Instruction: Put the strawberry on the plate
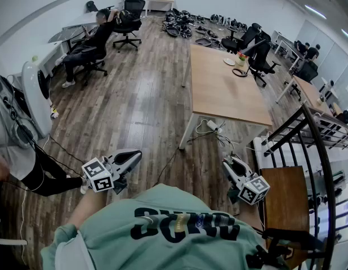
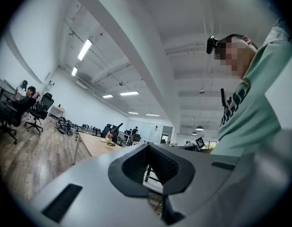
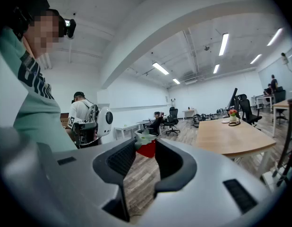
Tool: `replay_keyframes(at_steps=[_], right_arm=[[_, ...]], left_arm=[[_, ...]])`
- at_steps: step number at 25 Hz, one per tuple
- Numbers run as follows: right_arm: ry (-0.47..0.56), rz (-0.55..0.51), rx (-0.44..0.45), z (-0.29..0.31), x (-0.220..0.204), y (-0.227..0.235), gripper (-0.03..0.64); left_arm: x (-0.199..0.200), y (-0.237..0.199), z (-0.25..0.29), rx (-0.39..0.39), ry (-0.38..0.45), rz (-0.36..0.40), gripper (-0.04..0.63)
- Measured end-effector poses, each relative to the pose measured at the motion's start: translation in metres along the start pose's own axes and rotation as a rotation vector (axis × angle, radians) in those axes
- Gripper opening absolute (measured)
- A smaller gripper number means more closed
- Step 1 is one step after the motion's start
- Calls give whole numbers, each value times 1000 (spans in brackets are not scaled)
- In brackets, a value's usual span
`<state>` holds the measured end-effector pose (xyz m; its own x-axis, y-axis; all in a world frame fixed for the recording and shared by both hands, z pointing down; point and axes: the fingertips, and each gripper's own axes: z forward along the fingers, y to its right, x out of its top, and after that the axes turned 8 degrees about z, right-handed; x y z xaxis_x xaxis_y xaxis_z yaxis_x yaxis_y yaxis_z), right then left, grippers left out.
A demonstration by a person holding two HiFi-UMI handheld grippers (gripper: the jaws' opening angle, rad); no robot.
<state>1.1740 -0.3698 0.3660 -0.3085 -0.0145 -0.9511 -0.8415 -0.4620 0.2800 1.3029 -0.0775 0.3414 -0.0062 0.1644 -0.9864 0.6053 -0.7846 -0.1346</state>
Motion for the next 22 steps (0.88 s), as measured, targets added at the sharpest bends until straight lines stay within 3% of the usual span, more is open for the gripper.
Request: replay_keyframes(at_steps=[22], right_arm=[[-11, -36, 12, 42, 3, -35, 133]], left_arm=[[7, -31, -37, -12, 10, -4, -8]])
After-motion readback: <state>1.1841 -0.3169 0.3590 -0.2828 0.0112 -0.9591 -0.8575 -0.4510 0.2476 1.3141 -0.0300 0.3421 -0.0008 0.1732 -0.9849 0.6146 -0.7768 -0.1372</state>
